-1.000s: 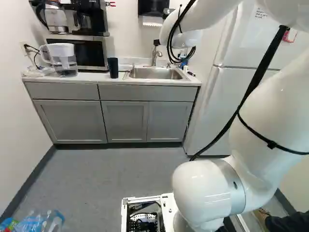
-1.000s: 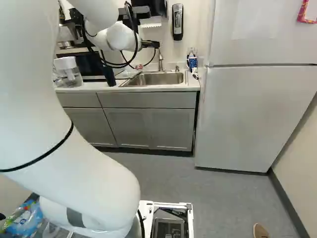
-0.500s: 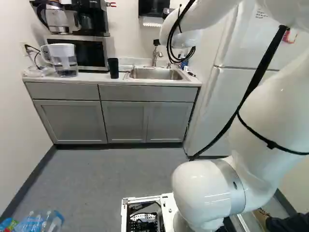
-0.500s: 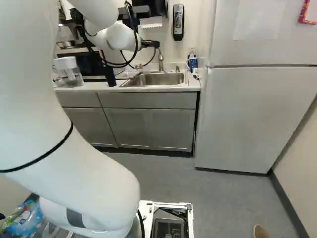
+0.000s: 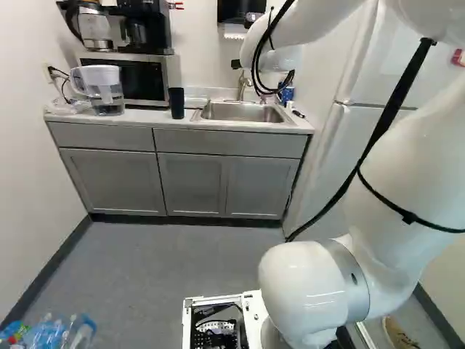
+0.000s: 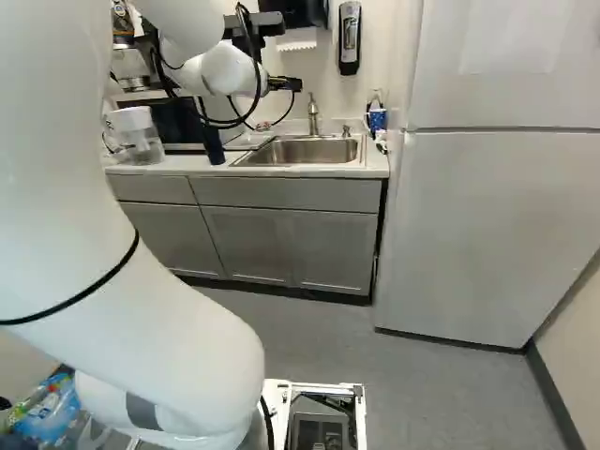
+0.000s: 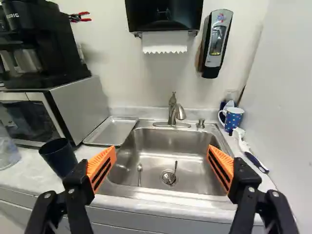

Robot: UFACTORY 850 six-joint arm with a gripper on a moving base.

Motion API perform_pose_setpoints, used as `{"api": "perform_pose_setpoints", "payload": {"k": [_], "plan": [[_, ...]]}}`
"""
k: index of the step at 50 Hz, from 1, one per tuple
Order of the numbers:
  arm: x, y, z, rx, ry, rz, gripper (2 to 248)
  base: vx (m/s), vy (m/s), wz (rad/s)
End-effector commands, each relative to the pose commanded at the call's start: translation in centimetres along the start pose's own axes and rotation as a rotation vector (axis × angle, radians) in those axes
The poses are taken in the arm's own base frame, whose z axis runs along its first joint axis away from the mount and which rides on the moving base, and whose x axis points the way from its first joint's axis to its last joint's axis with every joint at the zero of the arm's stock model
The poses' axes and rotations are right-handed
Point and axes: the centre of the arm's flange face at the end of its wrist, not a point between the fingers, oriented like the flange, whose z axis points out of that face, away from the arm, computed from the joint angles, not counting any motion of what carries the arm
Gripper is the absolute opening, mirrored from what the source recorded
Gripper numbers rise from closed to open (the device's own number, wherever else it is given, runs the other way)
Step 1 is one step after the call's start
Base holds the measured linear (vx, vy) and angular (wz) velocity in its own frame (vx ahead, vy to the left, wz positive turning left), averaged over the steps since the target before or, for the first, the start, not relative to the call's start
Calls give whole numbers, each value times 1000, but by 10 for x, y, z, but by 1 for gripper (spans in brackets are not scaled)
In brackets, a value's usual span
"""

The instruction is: Rinse the cup and place it in the tray

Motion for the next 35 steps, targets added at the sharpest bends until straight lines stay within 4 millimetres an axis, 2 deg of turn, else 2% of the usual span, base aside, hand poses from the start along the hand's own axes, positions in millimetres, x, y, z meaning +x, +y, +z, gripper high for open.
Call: {"api": "perform_pose_setpoints", "payload": {"k": [35], "plan": [[0, 0, 0, 0, 0, 0, 247, 109, -29, 212]]}}
